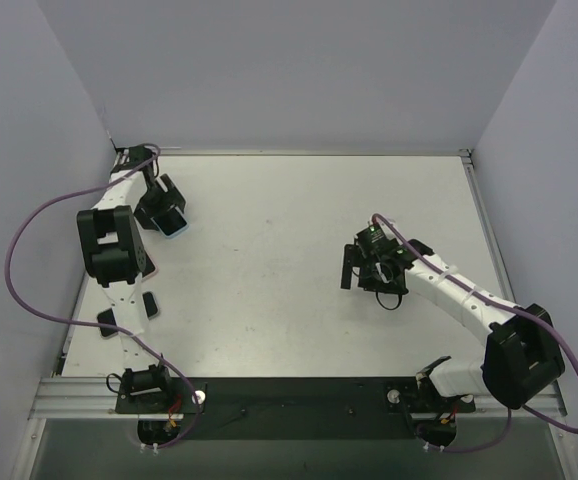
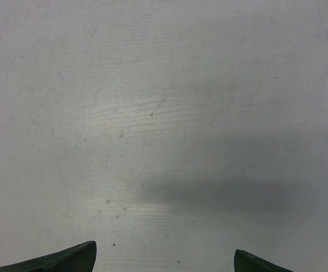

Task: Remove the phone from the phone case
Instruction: Pick up the phone at the center of the board.

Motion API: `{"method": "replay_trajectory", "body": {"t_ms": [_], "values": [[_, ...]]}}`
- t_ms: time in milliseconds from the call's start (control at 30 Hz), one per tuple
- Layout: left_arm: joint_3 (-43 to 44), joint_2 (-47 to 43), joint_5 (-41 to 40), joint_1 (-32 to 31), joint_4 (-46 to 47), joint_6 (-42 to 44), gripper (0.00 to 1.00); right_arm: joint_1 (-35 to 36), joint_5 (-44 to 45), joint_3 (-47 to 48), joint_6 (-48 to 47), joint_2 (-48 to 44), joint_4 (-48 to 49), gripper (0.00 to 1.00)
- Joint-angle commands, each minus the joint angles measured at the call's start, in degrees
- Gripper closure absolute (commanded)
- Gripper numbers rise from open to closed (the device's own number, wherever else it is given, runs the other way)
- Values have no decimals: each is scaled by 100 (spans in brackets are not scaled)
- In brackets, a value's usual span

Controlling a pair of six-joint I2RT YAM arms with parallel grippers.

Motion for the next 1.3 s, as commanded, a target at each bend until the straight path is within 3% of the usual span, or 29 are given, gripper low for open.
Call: {"method": "replay_trajectory", "body": {"t_ms": [0,367,600,1100,1200,1233,1267], "values": [[-184,-415,387,-59,528,-109,3,68,103,245,58,85,-79,3],[158,-143,-395,-94,54,-66,3,174,94,262,50,243,-44,3],[1274,673,-1256,-392,-974,-4,3,226,85,315,23,366,-18,3],[1118,798,-1231,-437,-983,-83,2,323,68,385,6,384,-18,3],[793,561,-758,-367,-668,-109,14,349,76,403,6,314,-35,3],[513,464,-521,-358,-415,-136,29,341,85,403,6,288,-35,3],[354,281,-440,-340,-299,-162,36,341,120,403,14,235,-53,3]]}}
